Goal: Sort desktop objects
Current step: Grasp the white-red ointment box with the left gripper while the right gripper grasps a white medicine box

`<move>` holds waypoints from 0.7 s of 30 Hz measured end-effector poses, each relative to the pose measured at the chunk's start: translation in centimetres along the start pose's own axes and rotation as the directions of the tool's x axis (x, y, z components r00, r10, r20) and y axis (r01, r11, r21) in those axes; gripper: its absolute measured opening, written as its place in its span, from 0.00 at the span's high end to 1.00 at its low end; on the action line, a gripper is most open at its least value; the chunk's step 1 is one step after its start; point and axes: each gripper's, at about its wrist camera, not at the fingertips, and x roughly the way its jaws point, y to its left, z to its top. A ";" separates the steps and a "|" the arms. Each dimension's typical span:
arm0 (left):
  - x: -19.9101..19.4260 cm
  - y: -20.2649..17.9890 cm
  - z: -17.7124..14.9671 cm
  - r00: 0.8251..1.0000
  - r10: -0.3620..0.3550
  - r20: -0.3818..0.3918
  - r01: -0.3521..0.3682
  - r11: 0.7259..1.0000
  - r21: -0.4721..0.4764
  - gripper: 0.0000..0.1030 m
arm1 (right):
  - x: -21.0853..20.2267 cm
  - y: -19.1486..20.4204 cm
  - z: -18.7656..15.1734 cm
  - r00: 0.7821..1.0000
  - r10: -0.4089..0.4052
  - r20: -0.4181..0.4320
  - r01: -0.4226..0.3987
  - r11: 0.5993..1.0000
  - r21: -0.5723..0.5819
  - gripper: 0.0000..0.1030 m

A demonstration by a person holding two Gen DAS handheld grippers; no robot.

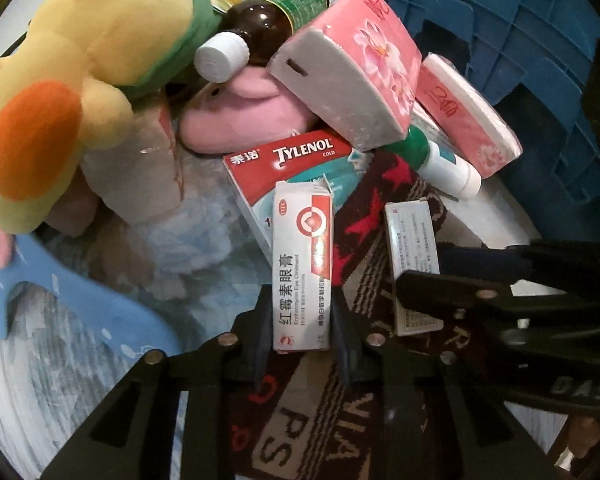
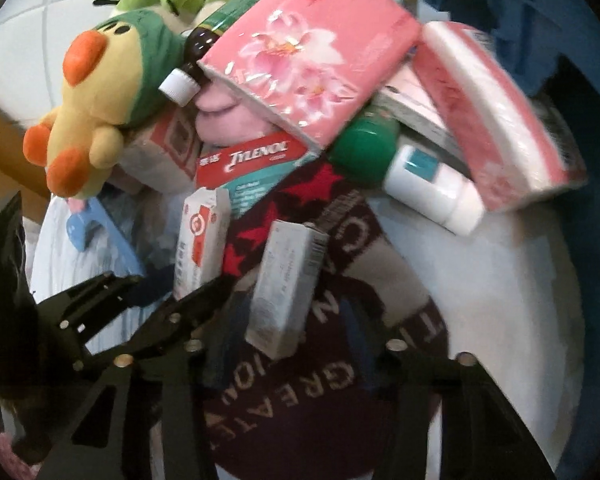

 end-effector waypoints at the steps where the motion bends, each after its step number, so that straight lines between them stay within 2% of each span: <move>1: -0.1 0.0 0.0 1.000 0.001 0.000 -0.001 1.000 0.000 0.75 | 0.3 0.2 0.1 1.000 0.002 -0.003 -0.002 1.000 -0.007 0.62; 2: -0.1 0.0 0.0 1.000 0.006 0.000 -0.006 1.000 0.004 0.75 | 0.7 0.3 0.2 1.000 0.006 -0.007 -0.006 1.000 -0.011 0.66; 8: -1.9 0.0 -0.1 1.000 0.006 0.031 -0.006 1.000 -0.003 0.75 | 0.4 1.0 0.3 1.000 0.026 -0.001 -0.026 0.998 -0.051 0.71; 15: -6.7 -0.5 -0.2 0.993 0.030 0.115 -0.031 1.000 0.003 0.75 | -4.0 2.4 -0.8 0.996 0.027 0.081 -0.020 0.996 -0.091 0.71; 21: -11.6 -1.2 -0.3 0.976 0.056 0.208 -0.061 0.998 0.015 0.75 | -8.8 4.0 -1.4 0.984 0.024 0.176 -0.002 0.992 -0.126 0.71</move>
